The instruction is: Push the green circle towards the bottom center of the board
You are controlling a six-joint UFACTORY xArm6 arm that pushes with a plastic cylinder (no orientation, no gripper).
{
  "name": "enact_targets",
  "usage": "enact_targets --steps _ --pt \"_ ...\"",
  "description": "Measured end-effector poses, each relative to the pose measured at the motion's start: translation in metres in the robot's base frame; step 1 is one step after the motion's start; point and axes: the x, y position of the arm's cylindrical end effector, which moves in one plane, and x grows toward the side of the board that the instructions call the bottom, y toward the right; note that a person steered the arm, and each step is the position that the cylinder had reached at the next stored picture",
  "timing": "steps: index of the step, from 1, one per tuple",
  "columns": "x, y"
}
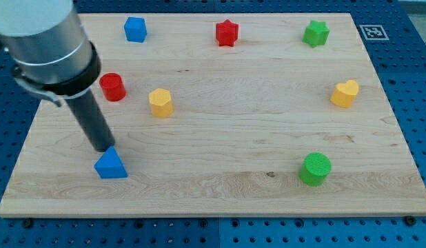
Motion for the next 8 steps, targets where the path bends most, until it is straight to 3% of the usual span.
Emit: enact_targets --steps 2,5,6,7,8 --pt "0.0 0.129" --pt "0.0 0.405" --pt "0.024 0.442" --pt "0.061 0.434" --pt "0.062 0.384"
